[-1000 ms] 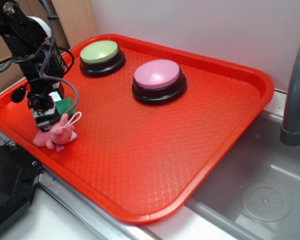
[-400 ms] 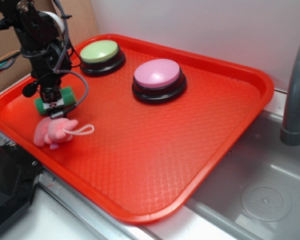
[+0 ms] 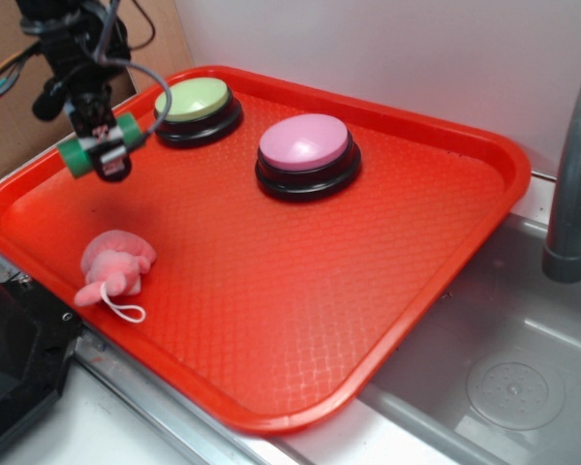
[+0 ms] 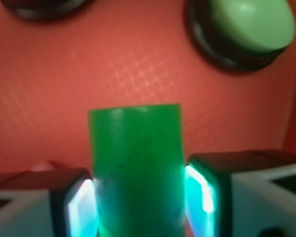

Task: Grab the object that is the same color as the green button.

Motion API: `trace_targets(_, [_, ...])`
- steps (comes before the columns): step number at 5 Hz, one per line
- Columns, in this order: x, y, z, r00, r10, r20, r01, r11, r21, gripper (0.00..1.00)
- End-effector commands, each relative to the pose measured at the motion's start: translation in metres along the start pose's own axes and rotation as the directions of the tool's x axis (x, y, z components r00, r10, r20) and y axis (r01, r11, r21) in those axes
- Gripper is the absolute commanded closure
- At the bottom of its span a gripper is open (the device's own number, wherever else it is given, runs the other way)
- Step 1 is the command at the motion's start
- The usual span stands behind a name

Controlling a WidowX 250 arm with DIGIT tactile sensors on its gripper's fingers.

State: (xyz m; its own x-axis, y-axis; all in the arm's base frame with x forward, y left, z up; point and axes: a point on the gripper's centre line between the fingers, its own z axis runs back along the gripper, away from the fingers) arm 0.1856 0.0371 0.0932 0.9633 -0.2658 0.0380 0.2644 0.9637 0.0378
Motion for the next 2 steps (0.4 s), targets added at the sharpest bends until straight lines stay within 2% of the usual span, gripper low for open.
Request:
trace_targets(1, [0.029,-0.001,0.061,0.982,0.171,0.083,-0.164,0.983,-0.084,1.0])
trace_targets(2, [0.038,-0.006,0.076,0.96,0.253,0.119,-0.241,0.965,-0.1,1.0])
